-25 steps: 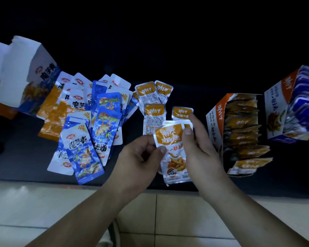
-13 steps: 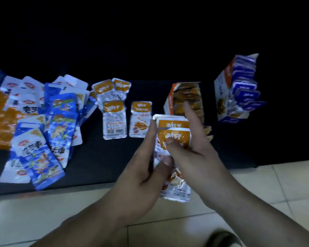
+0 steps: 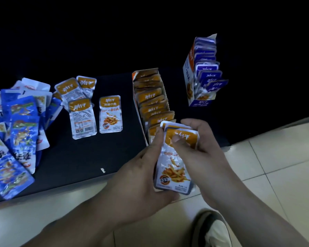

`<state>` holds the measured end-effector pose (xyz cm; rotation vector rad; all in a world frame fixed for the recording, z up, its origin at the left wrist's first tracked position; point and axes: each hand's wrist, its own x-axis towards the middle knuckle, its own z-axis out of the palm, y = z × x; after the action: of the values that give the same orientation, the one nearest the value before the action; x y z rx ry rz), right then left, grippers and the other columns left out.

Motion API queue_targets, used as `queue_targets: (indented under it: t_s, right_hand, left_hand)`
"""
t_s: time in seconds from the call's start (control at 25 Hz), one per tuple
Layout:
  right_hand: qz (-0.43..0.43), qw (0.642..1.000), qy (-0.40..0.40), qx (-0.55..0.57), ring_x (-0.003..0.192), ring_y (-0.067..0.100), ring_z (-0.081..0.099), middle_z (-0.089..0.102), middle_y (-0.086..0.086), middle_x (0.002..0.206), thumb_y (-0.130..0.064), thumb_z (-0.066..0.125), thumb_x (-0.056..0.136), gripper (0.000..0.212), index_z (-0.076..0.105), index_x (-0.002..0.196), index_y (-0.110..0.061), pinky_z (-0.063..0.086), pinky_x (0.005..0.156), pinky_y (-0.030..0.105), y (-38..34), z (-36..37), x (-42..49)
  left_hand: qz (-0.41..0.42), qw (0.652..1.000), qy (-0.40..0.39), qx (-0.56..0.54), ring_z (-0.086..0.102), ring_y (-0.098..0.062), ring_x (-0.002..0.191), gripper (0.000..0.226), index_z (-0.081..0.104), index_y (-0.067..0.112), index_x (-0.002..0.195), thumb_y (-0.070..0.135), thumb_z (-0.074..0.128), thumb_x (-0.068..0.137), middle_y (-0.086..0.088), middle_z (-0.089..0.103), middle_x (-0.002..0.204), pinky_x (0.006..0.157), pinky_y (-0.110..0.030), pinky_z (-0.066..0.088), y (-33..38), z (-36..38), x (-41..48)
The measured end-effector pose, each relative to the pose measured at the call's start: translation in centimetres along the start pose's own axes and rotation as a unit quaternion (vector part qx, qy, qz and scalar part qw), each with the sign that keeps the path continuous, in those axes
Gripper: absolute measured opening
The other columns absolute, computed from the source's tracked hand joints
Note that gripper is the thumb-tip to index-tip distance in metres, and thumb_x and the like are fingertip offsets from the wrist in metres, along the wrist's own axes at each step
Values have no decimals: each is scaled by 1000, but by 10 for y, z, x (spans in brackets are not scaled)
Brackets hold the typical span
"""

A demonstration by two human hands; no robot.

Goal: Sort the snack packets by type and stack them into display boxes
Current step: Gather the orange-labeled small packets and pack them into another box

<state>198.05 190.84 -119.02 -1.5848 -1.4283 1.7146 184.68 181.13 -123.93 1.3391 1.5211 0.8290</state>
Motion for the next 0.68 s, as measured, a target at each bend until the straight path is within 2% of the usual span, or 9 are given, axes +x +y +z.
queue_targets:
  t_s: [0.16,0.24,0.32,0.4,0.44,0.52,0.56,0.6,0.68]
  right_hand:
    - [-21,1000,20,11,83,15,77,75,-8,91,-35,68,97,19,57,103,-49,64,77,51,3,1,8]
    - [-24,999,-15,16,85,15,77,75,-8,94,-31,68,97,23,57,108,-47,64,78,50,4,1,10]
    - [-19,997,-72,6,92,16,76,75,-7,100,-20,71,95,37,55,115,-47,63,83,49,3,-2,9]
    - [-24,996,-80,-8,98,16,75,75,-7,104,-8,70,94,50,53,119,-48,61,88,51,5,-7,12]
    - [-37,998,-54,-11,98,15,74,75,-9,105,-3,69,93,55,52,120,-48,61,88,52,7,-10,15]
    - [-73,997,10,-21,99,12,73,73,-15,105,-1,67,94,60,49,122,-50,61,87,50,9,-16,22]
    - [-93,995,25,-24,100,10,72,71,-18,107,-1,67,94,62,46,124,-51,62,85,47,11,-17,26]
    - [-111,993,30,-26,100,7,71,69,-22,108,-1,66,95,63,44,125,-52,63,83,41,12,-18,29]
    - [-147,988,19,-39,100,-3,69,66,-30,108,-2,65,96,66,40,127,-55,61,76,26,12,-13,33]
  left_hand:
    - [-5,999,31,8,45,3,139,117,-3,77,142,49,87,75,32,37,154,112,-39,46,4,0,0]
    - [4,999,34,16,50,10,130,117,-3,73,146,45,87,77,35,44,146,107,-24,47,3,-5,-4]
    - [-4,999,25,27,54,14,120,122,-7,61,154,39,87,80,34,48,137,95,-9,46,1,-6,-3]
    - [1,1000,13,10,56,11,118,121,-1,55,158,36,88,79,34,49,137,91,-9,48,1,-5,0]
    - [8,1000,26,-12,60,6,115,114,10,52,159,33,88,79,32,53,135,87,-15,51,0,-4,2]
    - [-17,983,166,-73,67,-5,98,80,38,43,150,29,82,84,22,63,121,75,-24,54,-15,-1,9]
    - [-47,967,239,-74,66,-7,91,66,44,40,145,30,77,89,17,64,114,72,-25,53,-26,0,14]
    - [-85,955,278,-52,64,-7,87,61,45,36,146,34,73,91,14,61,111,72,-24,52,-36,1,22]
    - [-135,955,264,5,61,-4,85,68,40,31,153,45,69,92,10,55,115,75,-23,53,-58,3,40]
